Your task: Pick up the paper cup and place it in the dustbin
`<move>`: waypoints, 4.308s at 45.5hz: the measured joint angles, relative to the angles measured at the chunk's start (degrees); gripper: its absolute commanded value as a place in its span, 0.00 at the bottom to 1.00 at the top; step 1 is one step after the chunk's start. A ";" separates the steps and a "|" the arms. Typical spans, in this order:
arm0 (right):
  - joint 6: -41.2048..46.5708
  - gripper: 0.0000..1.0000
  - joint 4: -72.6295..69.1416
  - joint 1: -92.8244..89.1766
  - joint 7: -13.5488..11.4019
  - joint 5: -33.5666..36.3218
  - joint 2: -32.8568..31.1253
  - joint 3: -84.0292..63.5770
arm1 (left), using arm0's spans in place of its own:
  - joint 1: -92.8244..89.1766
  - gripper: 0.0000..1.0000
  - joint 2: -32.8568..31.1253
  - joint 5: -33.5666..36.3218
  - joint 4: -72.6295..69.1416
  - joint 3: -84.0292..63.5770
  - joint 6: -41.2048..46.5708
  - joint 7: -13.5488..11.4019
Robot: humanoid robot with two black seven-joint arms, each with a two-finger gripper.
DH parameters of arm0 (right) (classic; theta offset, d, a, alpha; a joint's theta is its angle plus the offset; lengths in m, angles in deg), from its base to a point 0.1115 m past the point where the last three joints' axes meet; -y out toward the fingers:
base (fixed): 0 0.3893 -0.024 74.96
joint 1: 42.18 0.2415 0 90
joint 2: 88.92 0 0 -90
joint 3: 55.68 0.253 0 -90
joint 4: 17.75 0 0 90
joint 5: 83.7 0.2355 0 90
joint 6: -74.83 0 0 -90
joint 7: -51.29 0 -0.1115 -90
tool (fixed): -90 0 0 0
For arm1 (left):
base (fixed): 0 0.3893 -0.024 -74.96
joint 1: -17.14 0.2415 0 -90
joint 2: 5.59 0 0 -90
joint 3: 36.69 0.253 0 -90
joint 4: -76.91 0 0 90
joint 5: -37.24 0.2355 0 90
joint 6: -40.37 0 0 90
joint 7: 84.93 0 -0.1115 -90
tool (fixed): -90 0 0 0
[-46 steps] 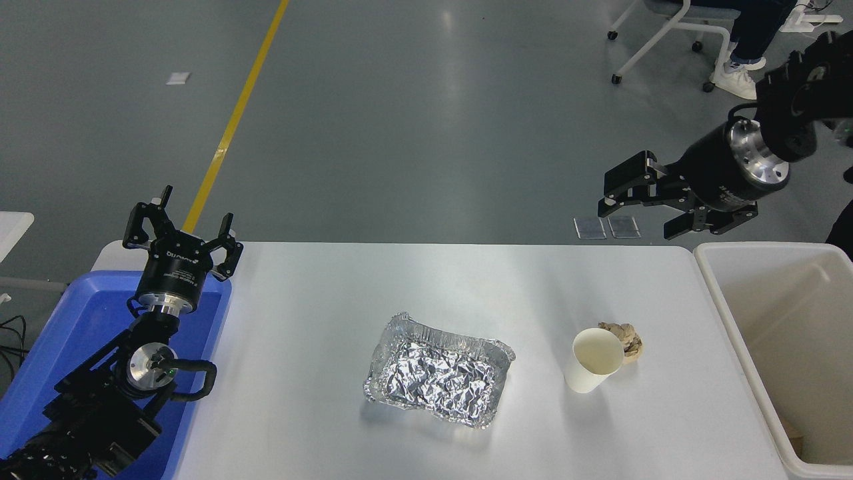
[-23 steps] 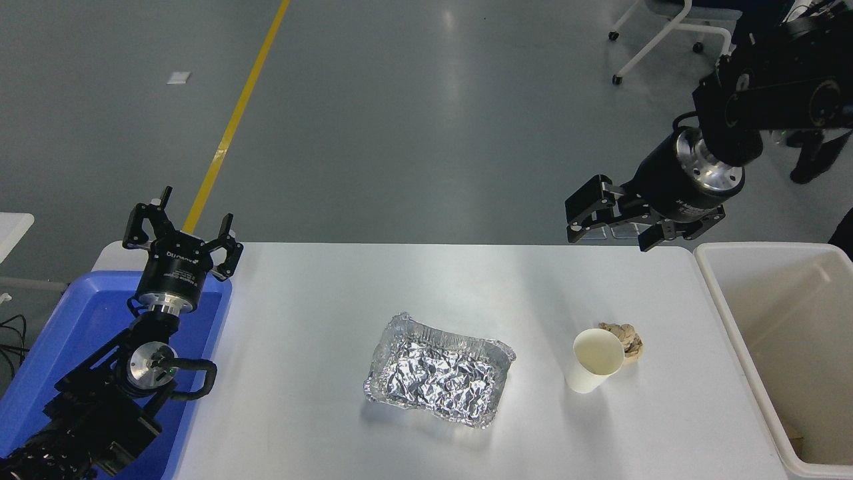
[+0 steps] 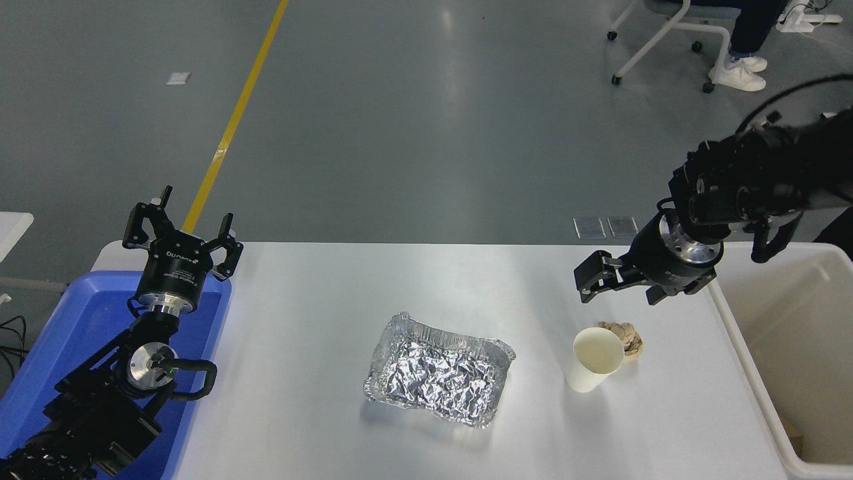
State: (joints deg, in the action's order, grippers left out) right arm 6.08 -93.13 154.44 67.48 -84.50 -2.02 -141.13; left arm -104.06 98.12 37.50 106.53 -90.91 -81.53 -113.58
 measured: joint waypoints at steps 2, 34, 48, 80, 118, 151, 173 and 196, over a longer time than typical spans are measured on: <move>-1.18 0.99 0.35 -1.30 -0.01 0.01 0.01 -0.28 | 0.00 0.98 0.00 0.00 0.00 0.00 0.00 0.00; -14.73 0.58 8.83 -19.74 0.13 1.12 0.01 -0.44 | 0.00 0.98 0.00 0.01 0.00 -0.01 0.00 0.00; -18.25 0.00 10.50 -22.49 0.44 0.61 -0.12 -0.28 | 0.00 0.98 0.00 0.01 0.00 -0.01 0.00 0.00; -12.96 0.00 2.59 -4.12 2.43 -3.86 -4.84 -0.38 | -0.01 0.98 0.00 0.00 0.01 -0.01 0.00 0.00; 0.10 0.00 -4.48 26.95 6.99 -7.84 -14.65 3.92 | 0.00 0.98 0.00 0.01 0.00 -0.01 0.00 -0.01; -4.74 0.00 20.72 9.97 6.00 10.80 -21.40 -2.29 | 0.00 0.98 0.00 0.00 0.00 -0.01 -0.01 -0.09; -14.05 0.00 36.59 -12.44 -5.04 30.27 -28.69 -5.14 | 0.00 0.98 0.02 0.01 0.00 -0.01 -0.01 -0.08; -30.20 0.00 51.08 -45.49 -13.16 37.68 -29.18 18.70 | 0.00 0.98 0.02 0.01 0.00 -0.01 -0.01 -0.07</move>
State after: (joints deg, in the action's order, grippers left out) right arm -24.12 -42.06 108.94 54.32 -46.83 -31.20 -122.43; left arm -104.06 98.14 37.50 106.53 -90.92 -81.54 -113.65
